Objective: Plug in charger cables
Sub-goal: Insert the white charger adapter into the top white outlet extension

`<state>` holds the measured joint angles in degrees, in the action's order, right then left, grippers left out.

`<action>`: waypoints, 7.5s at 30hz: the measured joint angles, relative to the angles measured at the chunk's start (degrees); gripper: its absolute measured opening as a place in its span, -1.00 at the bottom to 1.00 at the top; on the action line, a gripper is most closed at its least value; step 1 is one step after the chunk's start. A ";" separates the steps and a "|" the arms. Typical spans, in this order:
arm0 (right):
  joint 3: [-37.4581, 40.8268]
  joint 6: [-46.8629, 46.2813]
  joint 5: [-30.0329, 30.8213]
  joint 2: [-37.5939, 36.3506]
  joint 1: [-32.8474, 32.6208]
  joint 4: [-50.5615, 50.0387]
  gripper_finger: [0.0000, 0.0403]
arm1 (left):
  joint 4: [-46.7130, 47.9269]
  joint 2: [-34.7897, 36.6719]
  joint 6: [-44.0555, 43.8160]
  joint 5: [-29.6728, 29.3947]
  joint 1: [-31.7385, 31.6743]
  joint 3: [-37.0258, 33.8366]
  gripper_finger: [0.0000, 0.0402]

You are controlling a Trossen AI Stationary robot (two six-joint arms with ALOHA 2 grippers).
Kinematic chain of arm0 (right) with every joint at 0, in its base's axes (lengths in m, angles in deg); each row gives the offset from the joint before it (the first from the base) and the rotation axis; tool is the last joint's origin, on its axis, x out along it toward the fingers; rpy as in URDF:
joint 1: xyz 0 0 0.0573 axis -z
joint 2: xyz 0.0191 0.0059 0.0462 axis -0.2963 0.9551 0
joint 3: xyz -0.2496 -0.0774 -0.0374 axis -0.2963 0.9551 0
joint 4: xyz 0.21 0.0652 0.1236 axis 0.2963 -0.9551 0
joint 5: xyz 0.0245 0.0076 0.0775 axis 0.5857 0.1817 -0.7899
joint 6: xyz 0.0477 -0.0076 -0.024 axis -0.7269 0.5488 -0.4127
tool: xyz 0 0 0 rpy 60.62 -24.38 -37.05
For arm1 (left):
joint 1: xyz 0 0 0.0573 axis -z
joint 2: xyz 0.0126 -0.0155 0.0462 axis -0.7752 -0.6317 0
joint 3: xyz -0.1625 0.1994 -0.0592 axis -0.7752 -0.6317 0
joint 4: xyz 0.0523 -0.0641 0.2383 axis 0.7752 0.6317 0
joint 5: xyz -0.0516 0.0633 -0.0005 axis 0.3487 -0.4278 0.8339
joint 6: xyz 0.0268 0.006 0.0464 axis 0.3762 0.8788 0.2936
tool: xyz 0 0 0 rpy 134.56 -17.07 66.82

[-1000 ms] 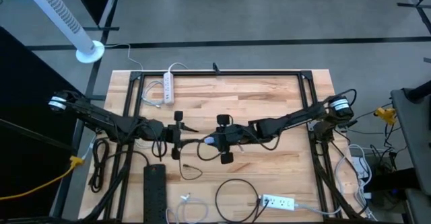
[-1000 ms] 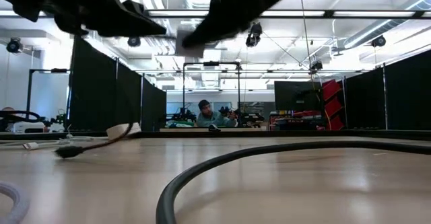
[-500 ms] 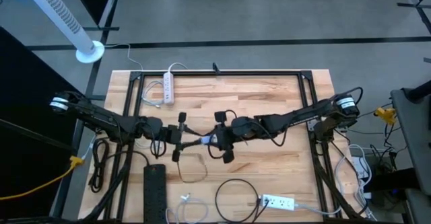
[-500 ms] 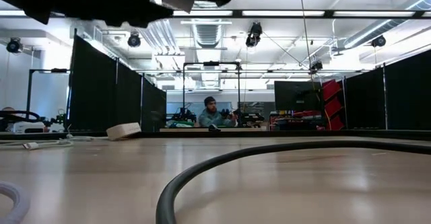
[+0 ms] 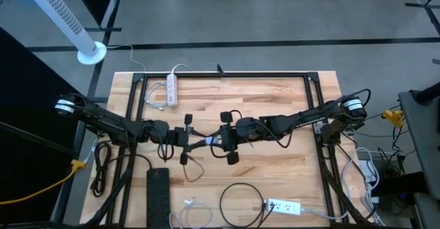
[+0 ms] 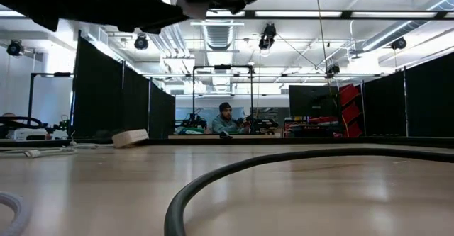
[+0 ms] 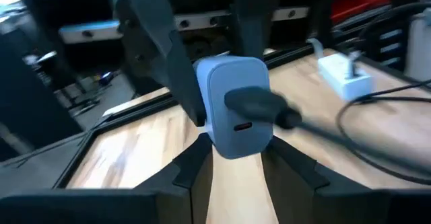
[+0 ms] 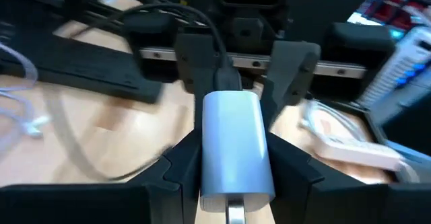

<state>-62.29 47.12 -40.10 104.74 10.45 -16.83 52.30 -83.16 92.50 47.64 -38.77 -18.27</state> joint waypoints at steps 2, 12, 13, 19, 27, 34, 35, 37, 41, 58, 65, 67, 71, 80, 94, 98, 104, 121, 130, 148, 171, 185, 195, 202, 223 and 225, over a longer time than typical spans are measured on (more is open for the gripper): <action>0.00 0.78 2.35 0.07 0.10 -0.26 -0.43 | -0.66 -0.83 -0.84 -3.58 0.02 0.00 -0.43; 0.10 1.48 6.71 0.18 0.42 0.10 -0.43 | -2.85 -0.95 -2.81 -7.50 0.04 0.20 -0.34; 0.13 1.52 6.73 0.20 0.43 0.06 -0.43 | -2.79 -0.91 -2.77 -7.35 0.04 0.20 -0.33; 0.30 0.70 6.45 0.20 0.67 0.07 -0.43 | -2.99 -1.26 -1.97 -7.27 0.00 0.20 -0.28; 0.37 -1.62 5.25 0.36 1.06 -0.96 -0.43 | -4.59 -2.83 -1.71 -7.29 -0.20 0.20 -0.44; 0.38 -1.88 5.38 0.98 1.11 -0.83 -0.43 | -4.43 -2.83 -0.95 -7.36 -0.21 0.13 -0.44; 0.37 -2.21 5.38 0.93 1.11 -0.88 -0.43 | -4.20 -2.83 -1.05 -7.42 -0.20 0.13 -0.44; 0.37 -3.21 5.28 0.17 1.07 -1.53 -0.43 | -3.74 -2.41 -1.27 -7.96 -0.18 0.01 -0.44; 0.25 -5.78 4.75 -1.33 0.94 -2.24 -0.43 | -5.29 -1.07 -1.60 -7.44 -0.11 -0.83 -0.44; 0.57 -8.85 3.35 -1.55 1.20 -6.75 -0.11 | -4.87 0.49 -1.58 -6.94 0.22 -2.34 -0.44; 0.46 -8.87 2.47 -1.55 1.18 -6.18 -0.26 | -4.74 0.52 -1.80 -7.24 0.17 -2.49 -0.44; 0.43 -8.87 2.46 -1.57 1.16 -6.12 -0.28 | -4.74 0.52 -1.80 -7.23 0.17 -2.51 -0.44; 0.39 -8.87 2.45 -1.57 1.10 -6.02 -0.28 | -4.68 0.52 -1.82 -7.25 0.15 -2.54 -0.44; 0.26 -8.81 -0.04 -1.72 1.11 -4.49 -0.19 | -3.92 0.37 -2.00 -7.01 0.15 -2.80 -0.44; 0.11 -8.06 -0.13 -1.88 1.09 -6.06 -0.41 | -6.25 0.28 -1.40 -7.12 0.15 -2.71 -0.44; 0.11 -8.06 -0.11 -1.88 1.09 -6.25 -0.41 | -6.36 0.28 -1.63 -7.12 0.15 -2.64 -0.44; 0.38 -9.08 0.05 -1.44 1.22 -7.86 -0.41 | -10.09 0.64 -1.66 -7.24 0.15 -2.12 -0.04; 0.35 -7.31 -0.08 -1.62 1.19 -5.51 -0.41 | -7.78 0.19 -1.38 -6.96 0.13 -2.25 -0.10; 0.35 -6.00 -0.30 -1.62 1.18 -4.82 -0.41 | -7.34 0.19 -1.76 -6.81 0.13 -2.25 -0.23; 0.33 -6.14 -2.65 -1.66 1.22 -4.10 -0.41 | -6.01 0.17 -2.62 -6.75 0.13 -2.32 -0.42; 0.26 -13.58 -0.98 -5.69 0.78 -11.57 0.27 | 52.58 8.44 -24.24 -32.70 -4.18 16.55 -0.42; 0.42 -20.93 -0.31 -6.47 -5.29 -16.16 0.12 | 87.06 4.32 -37.18 -0.78 -47.11 26.98 -0.42; 0.42 -20.50 -0.09 -6.45 -11.99 -15.61 -0.03 | 83.33 -2.10 -46.97 6.50 -63.43 26.16 -0.42; 0.50 -22.16 0.05 -6.45 -12.48 -15.61 -0.03 | 77.57 -9.34 -51.63 9.31 -63.70 26.17 -0.42; 2.55 -25.31 0.16 -6.43 -12.81 -14.95 -0.04 | 79.78 -8.48 -56.30 6.13 -63.93 26.94 -0.42; 2.81 -25.84 0.22 -6.43 -12.99 -14.93 -0.04 | 79.16 -8.76 -56.42 5.72 -63.93 26.93 -0.42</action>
<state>-59.48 21.28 -39.89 98.31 -2.54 -31.76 131.46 -91.93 36.08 53.36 -102.70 8.66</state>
